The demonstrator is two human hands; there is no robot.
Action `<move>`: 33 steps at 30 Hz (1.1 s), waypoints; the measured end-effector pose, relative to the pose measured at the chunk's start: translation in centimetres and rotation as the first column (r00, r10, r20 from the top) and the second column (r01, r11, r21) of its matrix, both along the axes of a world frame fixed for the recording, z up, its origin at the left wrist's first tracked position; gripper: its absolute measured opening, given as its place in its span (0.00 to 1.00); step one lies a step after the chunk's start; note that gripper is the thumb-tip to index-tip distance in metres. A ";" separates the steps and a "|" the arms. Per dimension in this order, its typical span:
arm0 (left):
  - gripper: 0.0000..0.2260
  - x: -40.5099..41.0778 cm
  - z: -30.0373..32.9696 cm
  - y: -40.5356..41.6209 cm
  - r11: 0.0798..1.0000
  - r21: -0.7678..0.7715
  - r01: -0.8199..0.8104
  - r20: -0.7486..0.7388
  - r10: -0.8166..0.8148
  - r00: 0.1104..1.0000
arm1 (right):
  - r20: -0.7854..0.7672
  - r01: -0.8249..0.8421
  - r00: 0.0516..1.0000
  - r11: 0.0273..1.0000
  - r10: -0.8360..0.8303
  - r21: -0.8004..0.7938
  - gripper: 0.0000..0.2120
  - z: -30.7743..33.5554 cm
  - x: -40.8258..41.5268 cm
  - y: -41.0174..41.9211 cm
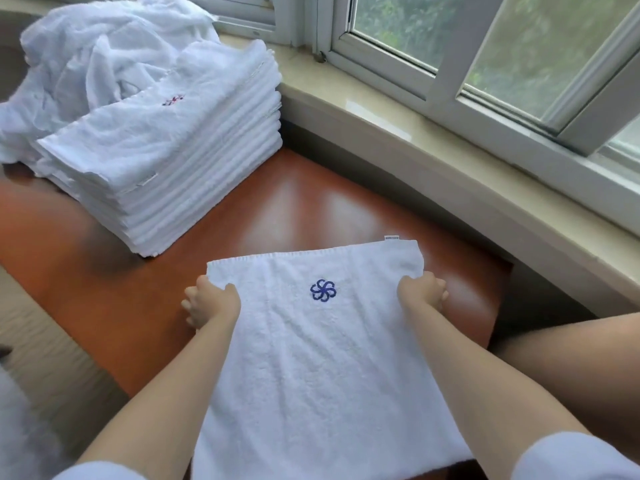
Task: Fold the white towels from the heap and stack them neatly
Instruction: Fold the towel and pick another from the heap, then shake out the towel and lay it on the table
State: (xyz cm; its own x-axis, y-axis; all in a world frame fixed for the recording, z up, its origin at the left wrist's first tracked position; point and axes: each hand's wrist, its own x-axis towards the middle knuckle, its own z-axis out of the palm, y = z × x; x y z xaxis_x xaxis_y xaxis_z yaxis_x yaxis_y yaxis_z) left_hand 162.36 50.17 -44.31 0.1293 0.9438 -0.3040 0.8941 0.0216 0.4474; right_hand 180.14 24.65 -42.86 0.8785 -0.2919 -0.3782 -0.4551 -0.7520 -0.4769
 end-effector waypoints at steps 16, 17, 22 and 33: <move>0.05 -1.3 1.6 -1.3 0.988 -0.153 -0.029 0.606 0.117 0.787 | 0.171 -0.004 0.979 0.823 -0.113 0.568 0.09 0.7 -2.4 1.7; 0.07 -2.1 2.1 -2.0 0.975 -0.220 0.027 0.596 0.112 0.795 | 0.081 -0.020 0.996 0.804 -0.034 0.595 0.12 0.8 -3.0 1.2; 0.10 -7.4 4.8 -4.9 0.842 -0.526 0.121 0.519 0.206 0.829 | -0.194 -0.026 0.961 0.762 0.198 0.647 0.11 2.4 -6.2 -2.1; 0.08 -9.8 7.0 -3.5 0.909 -0.415 0.048 0.587 0.227 0.777 | -0.177 -0.008 0.958 0.636 0.226 0.771 0.07 6.4 -5.6 -5.0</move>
State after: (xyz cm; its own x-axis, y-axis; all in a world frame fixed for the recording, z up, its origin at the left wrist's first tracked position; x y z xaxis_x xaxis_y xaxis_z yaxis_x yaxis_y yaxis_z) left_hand 152.52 46.72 -37.32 0.3368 0.7803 -0.5270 0.4154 0.3791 0.8269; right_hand 174.59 19.60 -36.45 0.7355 0.2917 -0.6115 -0.5668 -0.2296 -0.7912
